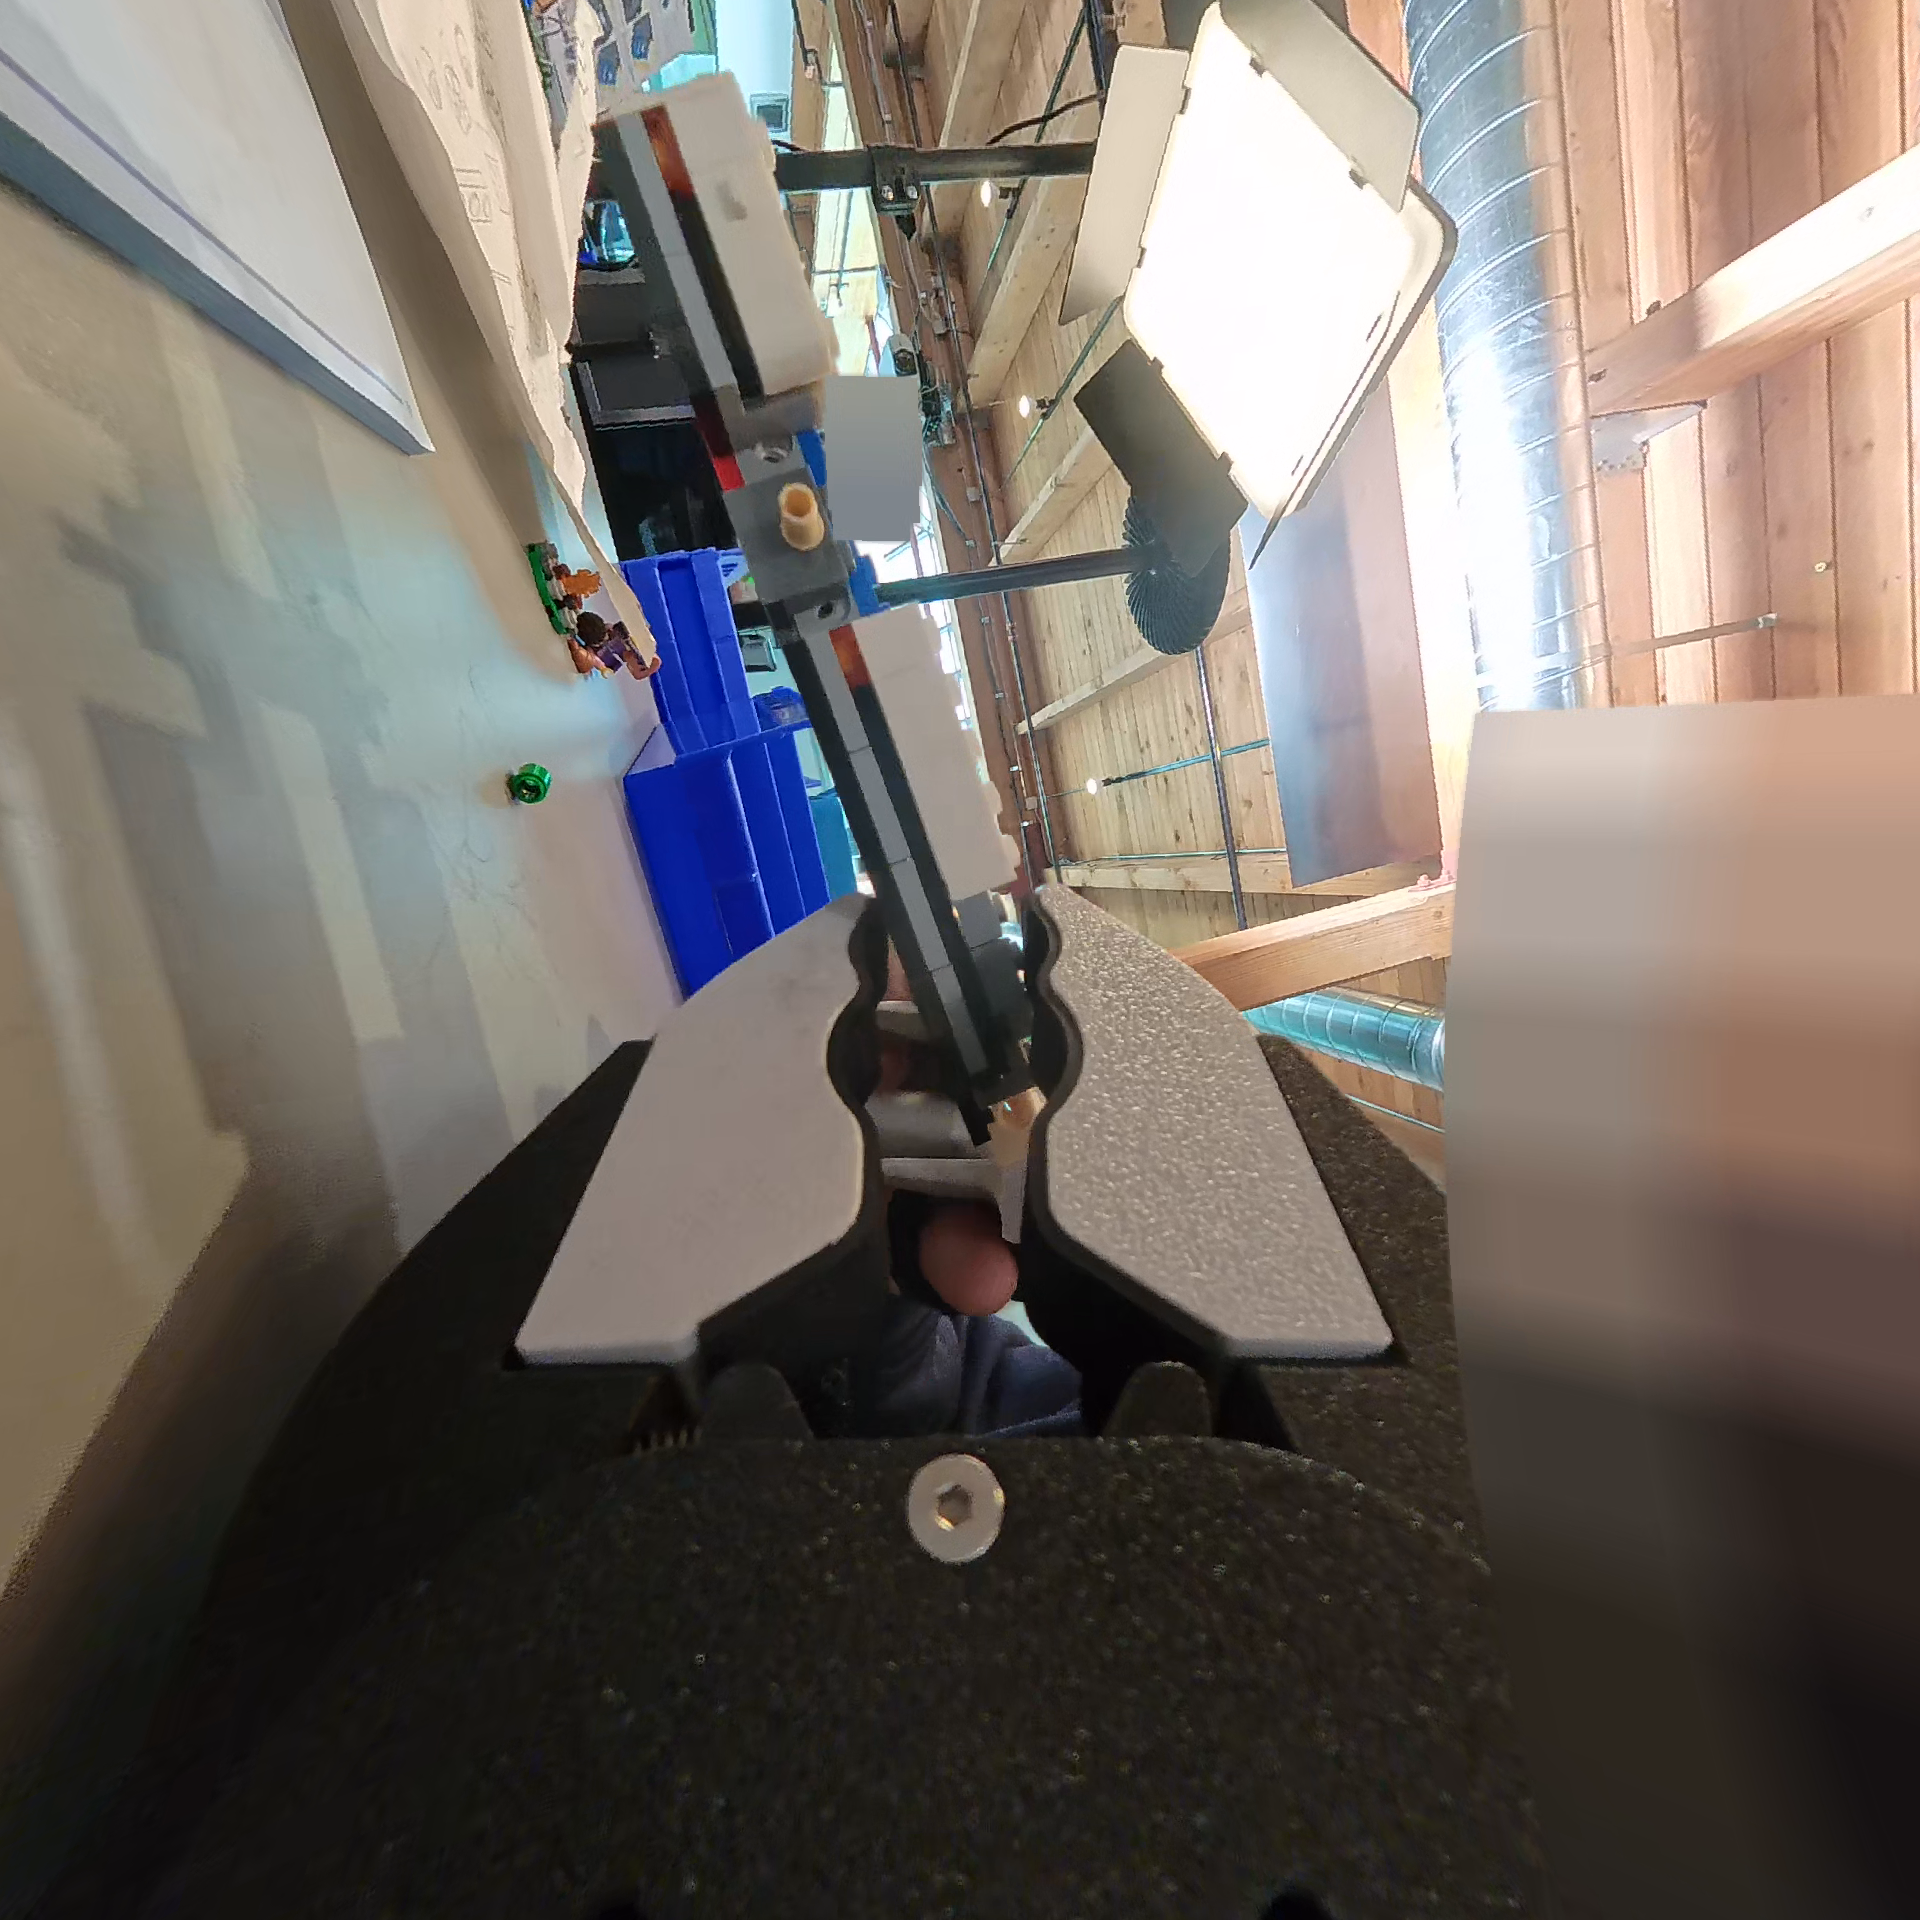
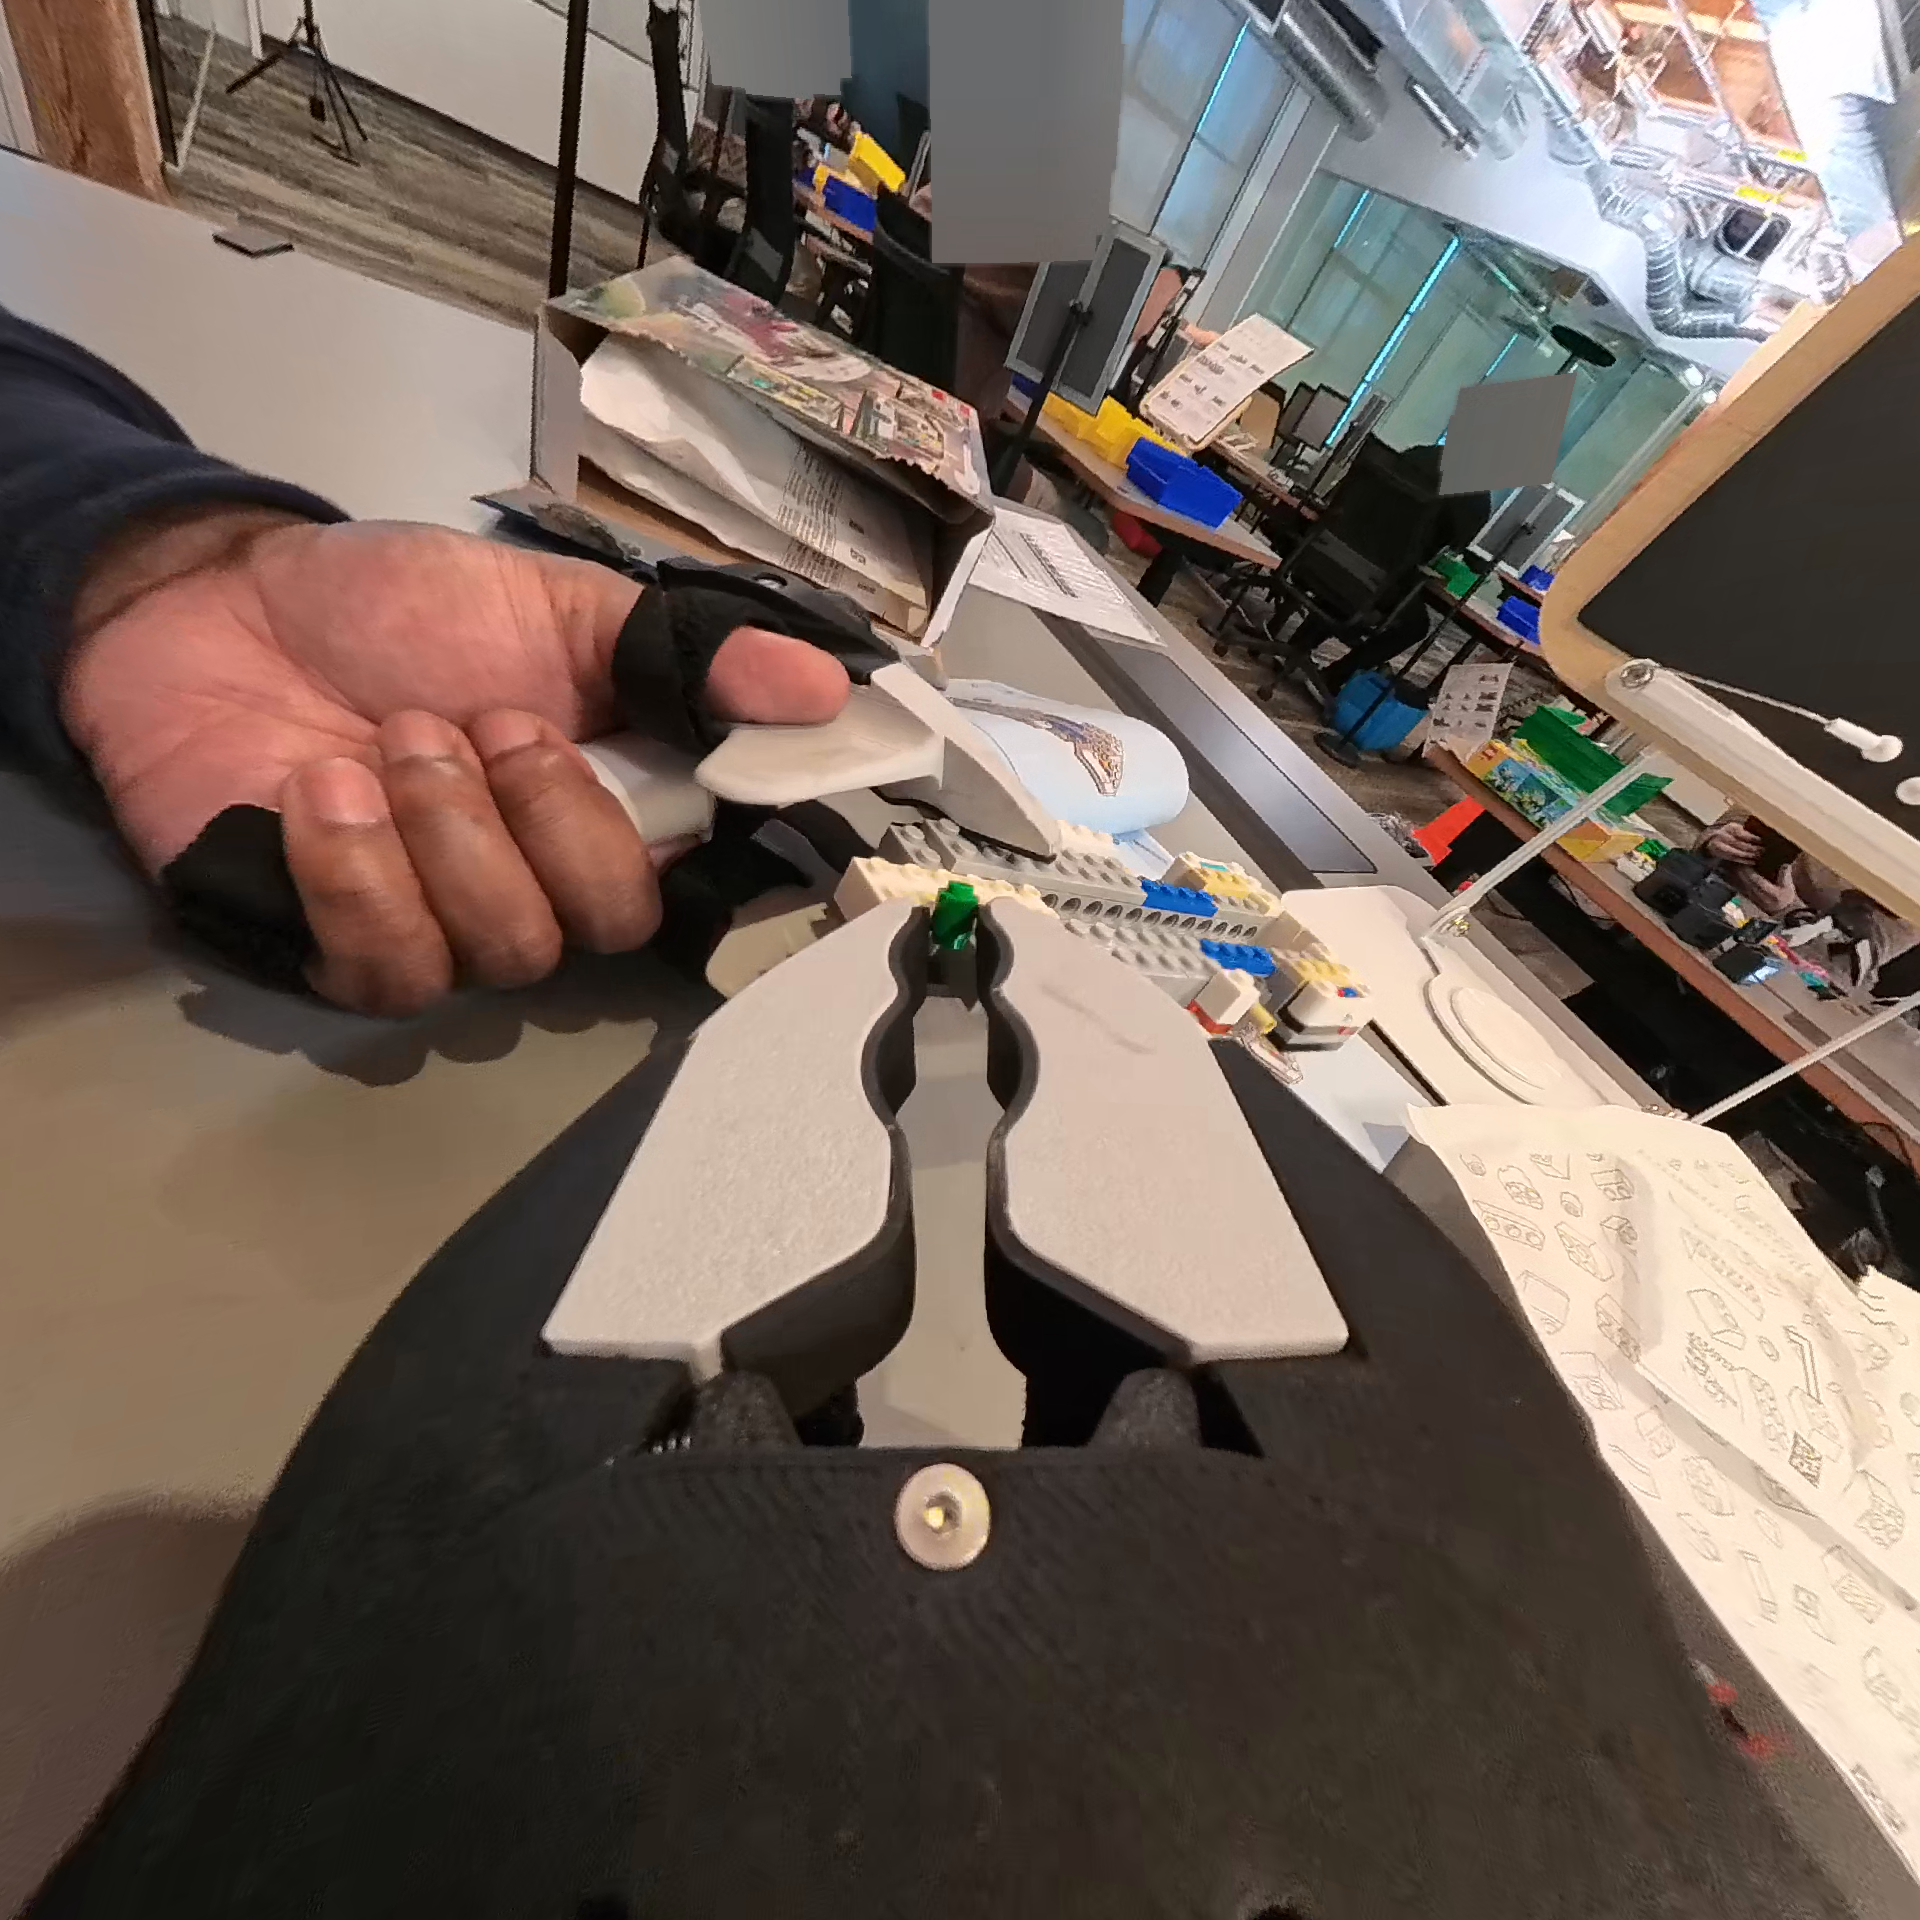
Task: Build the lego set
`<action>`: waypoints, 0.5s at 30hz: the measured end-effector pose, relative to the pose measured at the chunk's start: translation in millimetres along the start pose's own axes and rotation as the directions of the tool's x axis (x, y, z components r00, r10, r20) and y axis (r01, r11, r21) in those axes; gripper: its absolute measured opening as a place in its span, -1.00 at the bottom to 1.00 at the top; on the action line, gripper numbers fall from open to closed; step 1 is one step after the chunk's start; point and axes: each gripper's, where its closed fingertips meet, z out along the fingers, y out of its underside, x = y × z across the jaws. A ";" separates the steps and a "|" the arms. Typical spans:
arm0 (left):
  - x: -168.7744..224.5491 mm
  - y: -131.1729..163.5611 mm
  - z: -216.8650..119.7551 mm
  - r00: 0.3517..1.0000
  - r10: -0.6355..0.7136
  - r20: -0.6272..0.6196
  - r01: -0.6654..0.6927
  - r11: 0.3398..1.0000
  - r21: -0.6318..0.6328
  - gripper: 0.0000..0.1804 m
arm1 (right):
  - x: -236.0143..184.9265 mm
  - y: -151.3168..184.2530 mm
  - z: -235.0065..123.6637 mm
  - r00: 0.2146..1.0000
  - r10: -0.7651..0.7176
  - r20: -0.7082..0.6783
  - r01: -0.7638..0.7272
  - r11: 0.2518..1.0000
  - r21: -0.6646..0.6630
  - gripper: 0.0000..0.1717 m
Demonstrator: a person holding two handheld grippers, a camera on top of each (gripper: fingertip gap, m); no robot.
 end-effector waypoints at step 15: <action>5.9 2.0 -0.2 0.990 -0.114 -0.089 0.118 0.992 0.045 -0.73 | 4.2 -6.6 -0.2 0.997 0.080 0.002 -0.080 0.995 0.067 -0.90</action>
